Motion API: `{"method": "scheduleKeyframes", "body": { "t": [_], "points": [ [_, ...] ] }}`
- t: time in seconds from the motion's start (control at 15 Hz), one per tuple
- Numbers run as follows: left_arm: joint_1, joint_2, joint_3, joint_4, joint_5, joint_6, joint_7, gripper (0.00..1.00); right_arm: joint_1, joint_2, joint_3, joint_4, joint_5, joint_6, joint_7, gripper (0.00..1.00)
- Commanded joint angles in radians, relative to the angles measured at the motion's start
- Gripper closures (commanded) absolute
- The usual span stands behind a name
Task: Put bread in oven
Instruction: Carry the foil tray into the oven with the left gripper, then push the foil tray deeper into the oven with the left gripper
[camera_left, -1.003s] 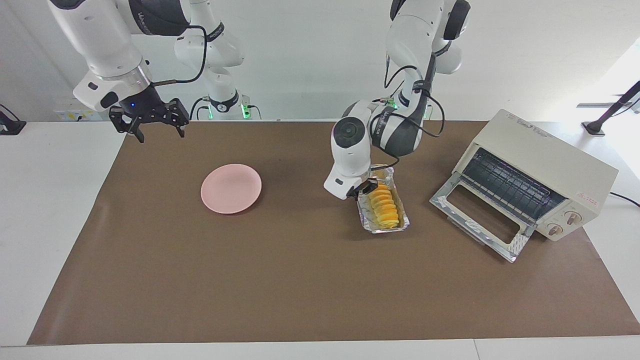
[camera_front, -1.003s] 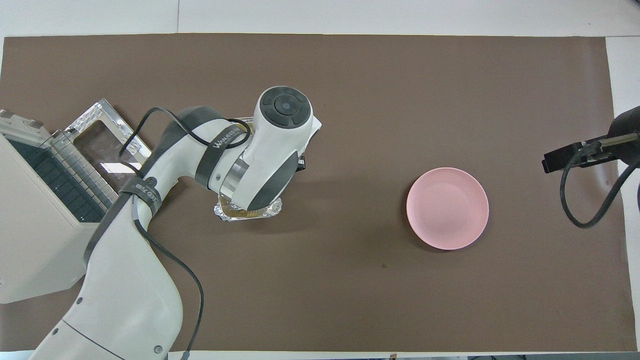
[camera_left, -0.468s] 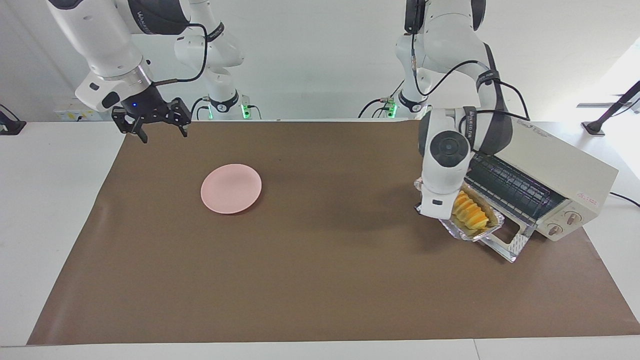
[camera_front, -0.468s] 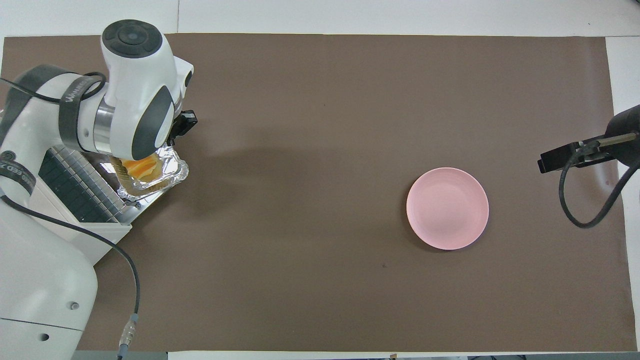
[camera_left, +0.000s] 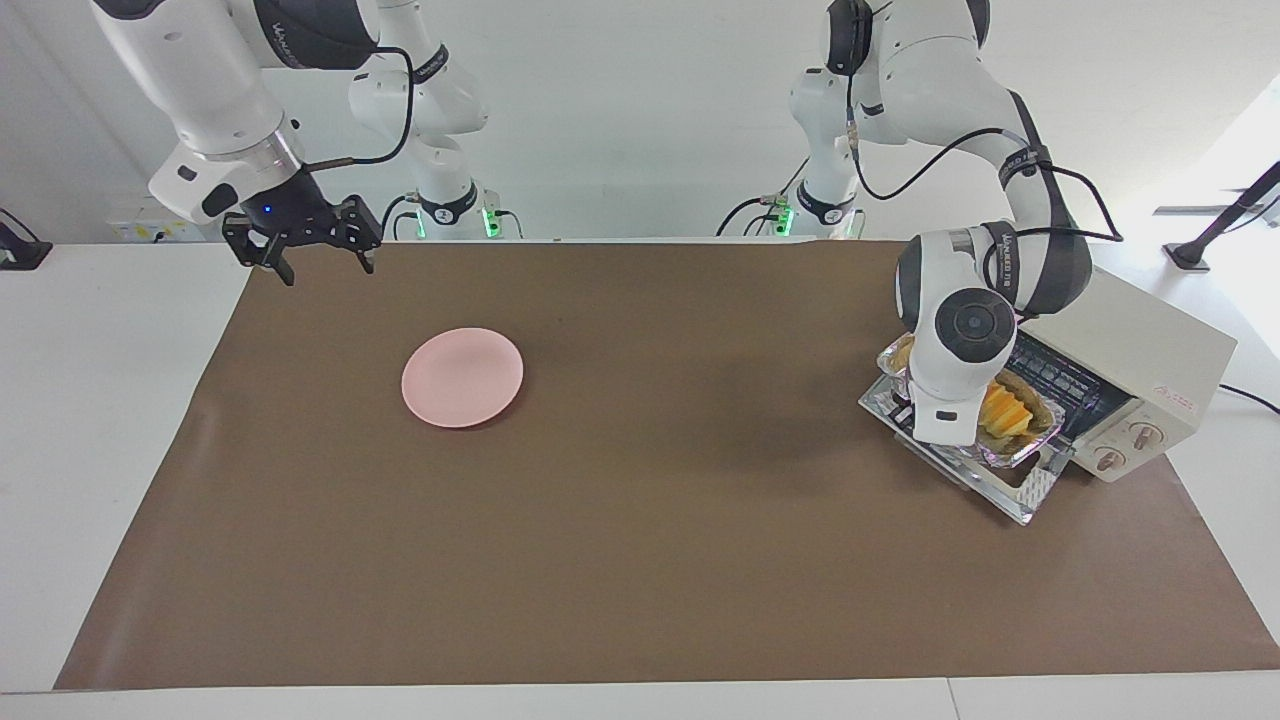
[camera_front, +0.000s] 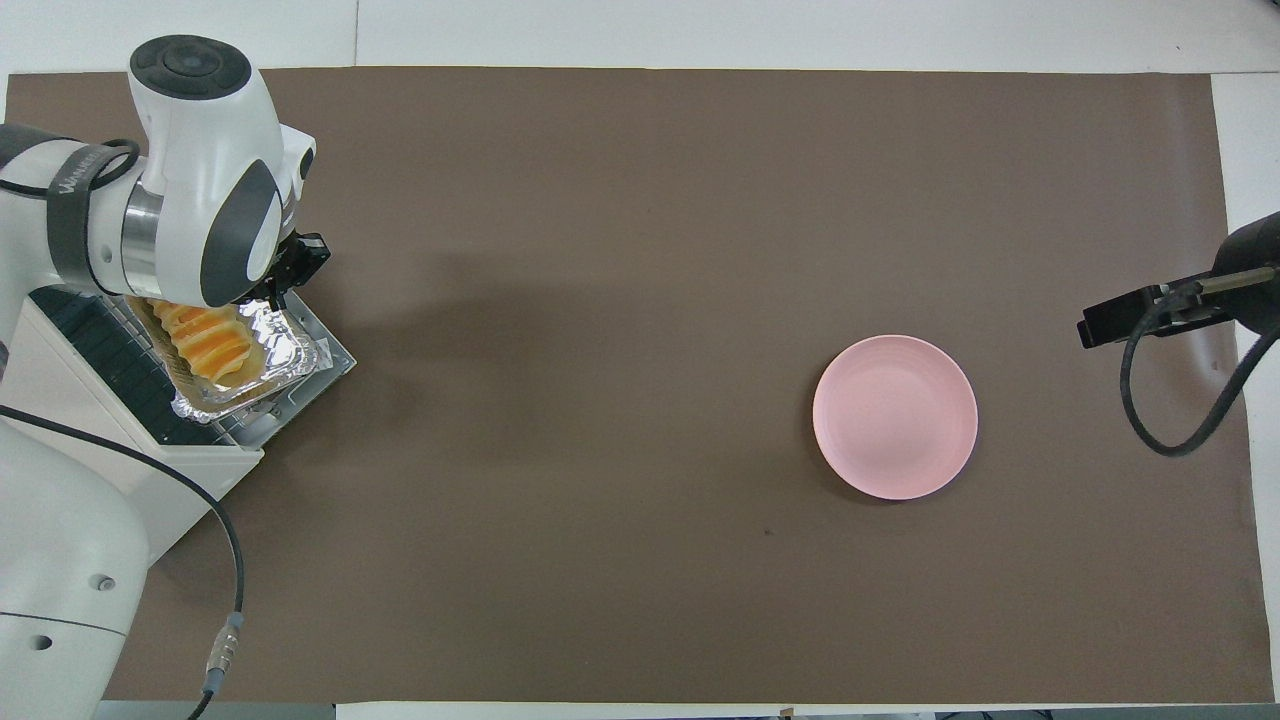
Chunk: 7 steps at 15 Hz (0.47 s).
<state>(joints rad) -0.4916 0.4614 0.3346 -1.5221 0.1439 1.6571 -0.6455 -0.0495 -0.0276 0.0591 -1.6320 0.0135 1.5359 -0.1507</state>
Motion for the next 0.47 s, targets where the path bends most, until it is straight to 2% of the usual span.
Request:
{"method": "scheduleKeyframes", "body": {
  "t": [0.0, 0.4],
  "points": [
    [-0.007, 0.035, 0.001, 0.013, 0.051, -0.048, -0.006, 1.00, -0.016, -0.015, 0.008, -0.014, 0.009, -0.013, -0.013, 0.00],
    [0.031, 0.056, 0.001, 0.039, 0.060, -0.066, 0.021, 1.00, -0.016, -0.017, 0.008, -0.014, 0.009, -0.013, -0.013, 0.00]
  ]
}}
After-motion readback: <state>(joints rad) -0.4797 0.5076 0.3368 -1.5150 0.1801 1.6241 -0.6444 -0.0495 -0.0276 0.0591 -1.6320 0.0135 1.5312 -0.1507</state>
